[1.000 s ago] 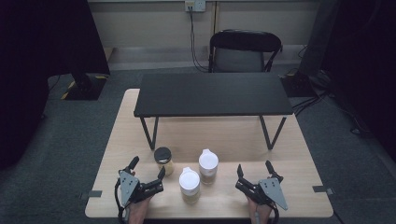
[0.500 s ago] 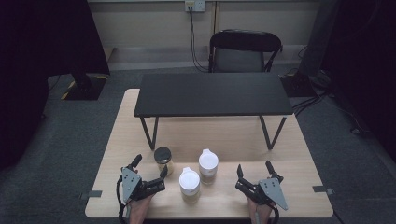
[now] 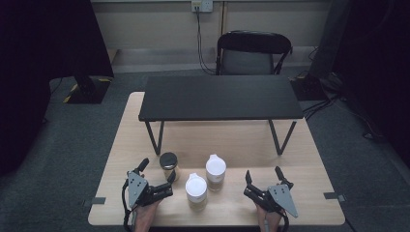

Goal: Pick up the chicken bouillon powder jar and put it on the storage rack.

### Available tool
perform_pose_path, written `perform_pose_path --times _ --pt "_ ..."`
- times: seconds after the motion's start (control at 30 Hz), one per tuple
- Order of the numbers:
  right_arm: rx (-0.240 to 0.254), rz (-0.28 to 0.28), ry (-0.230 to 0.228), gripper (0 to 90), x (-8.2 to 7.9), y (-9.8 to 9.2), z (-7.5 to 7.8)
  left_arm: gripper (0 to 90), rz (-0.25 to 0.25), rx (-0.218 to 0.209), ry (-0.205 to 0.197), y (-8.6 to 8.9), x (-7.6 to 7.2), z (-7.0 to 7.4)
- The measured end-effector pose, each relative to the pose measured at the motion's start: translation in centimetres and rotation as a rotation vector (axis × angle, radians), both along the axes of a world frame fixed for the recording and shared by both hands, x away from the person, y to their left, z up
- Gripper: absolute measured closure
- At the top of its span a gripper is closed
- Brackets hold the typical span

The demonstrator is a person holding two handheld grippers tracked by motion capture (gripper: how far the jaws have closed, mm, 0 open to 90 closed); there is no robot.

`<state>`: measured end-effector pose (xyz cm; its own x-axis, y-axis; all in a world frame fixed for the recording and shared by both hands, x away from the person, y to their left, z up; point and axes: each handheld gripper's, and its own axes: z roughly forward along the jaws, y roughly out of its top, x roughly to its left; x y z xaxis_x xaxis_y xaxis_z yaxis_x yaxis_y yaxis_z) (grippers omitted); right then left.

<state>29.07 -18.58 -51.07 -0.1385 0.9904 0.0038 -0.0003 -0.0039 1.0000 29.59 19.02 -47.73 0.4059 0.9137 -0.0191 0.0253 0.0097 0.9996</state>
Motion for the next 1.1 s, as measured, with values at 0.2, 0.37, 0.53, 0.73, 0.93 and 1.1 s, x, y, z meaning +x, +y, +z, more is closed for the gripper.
perform_pose_path --times 0.2,0.37,0.53,0.73,0.93,1.1 --pt "-0.001 0.000 -0.002 0.7 0.0 0.0 0.0 0.8 -0.011 0.004 0.003 -0.3 0.4 0.3" --pt "0.001 -0.003 0.001 0.9 0.0 0.0 0.0 1.8 -0.022 0.012 0.019 -0.6 0.7 0.1" --pt "-0.001 -0.002 -0.001 0.9 0.0 0.0 0.0 4.0 -0.029 0.016 0.021 -0.6 1.0 -0.1" --pt "0.000 -0.003 0.001 0.9 0.0 0.0 0.0 8.2 -0.026 0.025 0.019 -0.9 1.8 -0.2" --pt "0.000 -0.004 0.001 0.9 0.0 0.0 0.0 13.3 -0.037 0.034 0.035 -0.8 2.4 -0.4" --pt "0.000 -0.005 0.002 0.9 0.0 0.0 0.0 16.3 -0.040 0.036 0.044 -1.0 2.8 -0.6"
